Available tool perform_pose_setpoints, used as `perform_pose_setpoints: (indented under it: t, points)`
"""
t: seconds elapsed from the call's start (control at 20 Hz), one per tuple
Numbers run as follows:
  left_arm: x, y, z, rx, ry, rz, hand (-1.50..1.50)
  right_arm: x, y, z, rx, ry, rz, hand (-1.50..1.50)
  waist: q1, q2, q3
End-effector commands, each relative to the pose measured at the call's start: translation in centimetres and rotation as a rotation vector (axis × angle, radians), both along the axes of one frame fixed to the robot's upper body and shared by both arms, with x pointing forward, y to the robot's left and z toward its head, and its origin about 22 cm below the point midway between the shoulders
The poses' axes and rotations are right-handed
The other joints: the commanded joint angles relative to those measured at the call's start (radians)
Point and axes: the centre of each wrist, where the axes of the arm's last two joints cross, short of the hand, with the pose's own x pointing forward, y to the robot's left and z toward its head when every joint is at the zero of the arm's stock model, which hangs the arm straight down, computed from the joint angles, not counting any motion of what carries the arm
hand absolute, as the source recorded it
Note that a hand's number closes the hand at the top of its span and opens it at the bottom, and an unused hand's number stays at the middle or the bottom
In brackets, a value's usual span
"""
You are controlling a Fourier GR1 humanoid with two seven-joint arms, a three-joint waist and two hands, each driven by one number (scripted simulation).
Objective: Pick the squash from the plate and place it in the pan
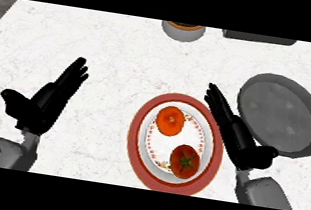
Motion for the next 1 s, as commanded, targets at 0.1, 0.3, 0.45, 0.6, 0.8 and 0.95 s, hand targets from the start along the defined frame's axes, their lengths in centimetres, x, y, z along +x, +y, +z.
perform_pose_setpoints:
  t: [0.1,0.3,0.45,0.6,0.8,0.95]
  points:
    - [-0.3,0.6,1.2,0.124,-0.029,-0.022,0.00,4.8,0.5,1.9,-0.142,0.094,-0.081,-1.50,0.053,0.033,-0.006]
    - [0.9,0.5,1.9,0.192,-0.013,-0.041,0.00,7.1,-7.3,4.6,-0.800,0.020,-0.189,-1.50,0.075,0.036,-0.038]
    - [1.5,-0.3,2.6,0.209,-0.010,-0.032,0.00,7.3,-3.3,1.1,-0.765,0.007,-0.345,1.50,0.058,0.039,-0.006]
    - [-0.3,-0.7,1.4,0.208,-0.001,-0.041,0.00,6.4,0.4,-2.4,-0.641,0.002,-0.420,-1.50,0.053,0.036,-0.005]
    - [0.6,0.5,3.6,0.209,-0.013,-0.018,0.00,6.4,0.3,-0.5,-0.724,0.068,-0.252,-1.50,0.035,0.030,-0.006]
    - [1.3,0.4,3.8,0.203,0.013,-0.007,0.00,7.8,1.0,2.6,-0.929,0.096,-0.173,-1.50,0.030,0.027,-0.007]
